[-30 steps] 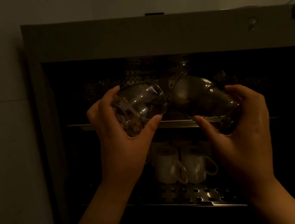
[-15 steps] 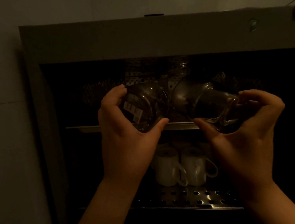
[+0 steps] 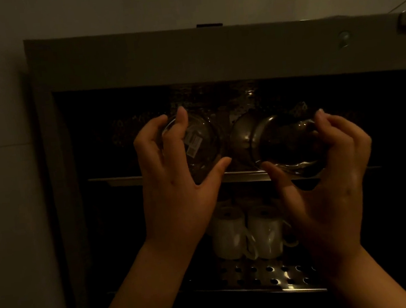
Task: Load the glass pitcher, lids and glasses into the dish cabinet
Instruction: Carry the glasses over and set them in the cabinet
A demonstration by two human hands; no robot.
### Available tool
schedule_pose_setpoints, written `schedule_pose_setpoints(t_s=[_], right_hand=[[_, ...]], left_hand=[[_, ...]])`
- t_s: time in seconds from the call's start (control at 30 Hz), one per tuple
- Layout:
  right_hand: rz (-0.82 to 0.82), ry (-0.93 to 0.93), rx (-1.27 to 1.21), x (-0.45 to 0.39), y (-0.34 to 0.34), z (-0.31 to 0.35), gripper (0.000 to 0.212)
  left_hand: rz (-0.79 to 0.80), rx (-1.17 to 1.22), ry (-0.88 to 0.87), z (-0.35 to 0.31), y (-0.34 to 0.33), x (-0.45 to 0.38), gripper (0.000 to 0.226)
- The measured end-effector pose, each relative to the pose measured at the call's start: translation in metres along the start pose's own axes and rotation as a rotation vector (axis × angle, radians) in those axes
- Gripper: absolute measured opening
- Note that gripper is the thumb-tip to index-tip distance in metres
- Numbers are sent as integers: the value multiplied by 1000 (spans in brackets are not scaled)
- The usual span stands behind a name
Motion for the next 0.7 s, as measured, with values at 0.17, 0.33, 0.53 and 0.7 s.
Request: schedule_pose_setpoints(t_s=[0.17, 0.33, 0.53, 0.7], right_hand=[[55, 0, 47, -9, -8, 4, 70], [123, 2, 68, -21, -19, 2, 67], [218, 0, 177, -31, -30, -4, 62], [237, 26, 203, -36, -34, 2, 61]], left_hand=[[59, -44, -2, 0, -6, -8, 79], [177, -87, 4, 3, -16, -19, 80], [199, -84, 31, 8, -20, -24, 69], [242, -139, 45, 13, -28, -26, 66]])
Point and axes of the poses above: each hand's wrist, its own x-axis away from the middle knuckle, its own y-axis out of the back of the hand, z = x × y, the point moved 8 cm from there along -x, towards the middle knuckle, and after that the axes turned 3 degrees about x, right-handed, at the moved point
